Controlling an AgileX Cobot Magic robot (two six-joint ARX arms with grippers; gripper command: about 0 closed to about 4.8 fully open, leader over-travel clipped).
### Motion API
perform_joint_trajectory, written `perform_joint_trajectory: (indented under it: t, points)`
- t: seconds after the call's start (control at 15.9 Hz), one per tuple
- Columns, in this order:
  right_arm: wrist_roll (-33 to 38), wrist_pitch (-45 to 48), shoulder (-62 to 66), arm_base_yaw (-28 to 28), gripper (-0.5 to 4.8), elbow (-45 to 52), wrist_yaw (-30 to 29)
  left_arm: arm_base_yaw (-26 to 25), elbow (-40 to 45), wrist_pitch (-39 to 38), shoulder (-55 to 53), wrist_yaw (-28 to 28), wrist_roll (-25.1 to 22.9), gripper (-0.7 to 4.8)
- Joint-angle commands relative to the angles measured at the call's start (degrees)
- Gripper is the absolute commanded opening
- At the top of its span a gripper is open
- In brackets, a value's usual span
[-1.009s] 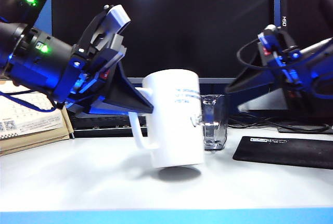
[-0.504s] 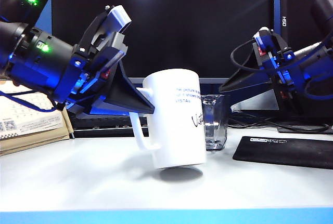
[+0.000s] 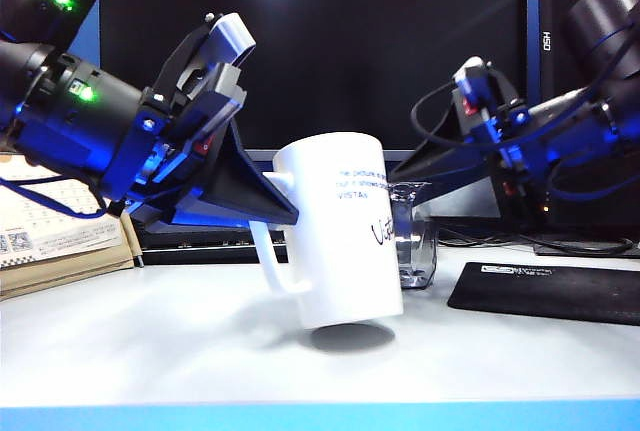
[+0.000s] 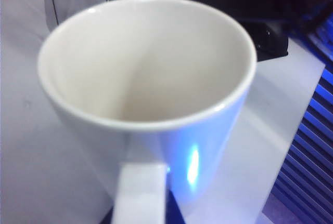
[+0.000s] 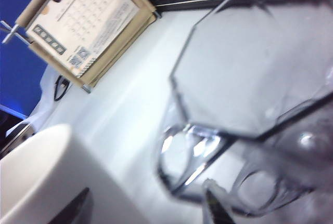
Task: Swap the positions of the transparent plastic cup and the white ceramic cup.
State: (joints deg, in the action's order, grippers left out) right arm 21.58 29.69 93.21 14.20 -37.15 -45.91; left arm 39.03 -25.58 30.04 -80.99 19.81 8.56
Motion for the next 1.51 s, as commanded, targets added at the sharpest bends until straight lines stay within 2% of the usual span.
perform_joint_trajectory:
  t: [0.06, 0.25, 0.5, 0.69, 0.95, 1.01, 1.07, 1.32, 1.51]
  points:
    - [-0.1, 0.2, 1.5, 0.0, 2.70, -3.1, -0.3, 0.1, -0.1, -2.2, 0.0, 0.4, -0.2, -0.06]
    - [-0.2, -0.9, 1.5, 0.0, 2.71, -3.6, -0.4, 0.6, -0.1, -2.3, 0.0, 0.8, -1.2, -0.06]
    - [-1.1, -4.2, 1.6, 0.0, 2.60, -3.6, 3.9, 3.6, -0.1, -2.2, 0.0, 0.7, -2.6, -0.06]
    - [-1.3, -2.6, 1.6, 0.0, 1.43, -3.8, 5.3, 3.7, -0.2, -2.1, 0.0, 0.3, -2.6, -0.06]
    - [-1.2, -2.4, 1.7, 0.0, 1.29, -3.9, 5.3, 3.7, -0.2, -2.1, 0.0, 0.1, -2.6, -0.06]
    - [-1.2, -2.4, 2.2, 0.0, 0.66, -4.2, 5.3, 3.7, -0.2, -2.1, 0.0, -1.2, -2.6, -0.06]
    - [-0.6, -2.1, 2.7, 0.0, 0.52, -4.6, 5.2, 3.7, -0.2, -2.1, -0.1, -1.2, -2.6, -0.06]
    - [-0.6, -4.5, 7.0, 0.1, 0.49, -9.5, 1.9, 3.7, -0.2, -2.3, -0.9, -1.1, -2.6, -0.06]
    - [-0.6, -4.0, 7.1, 0.1, 0.55, -10.2, 1.9, 3.7, -0.1, -2.6, -0.9, -1.1, -2.6, -0.06]
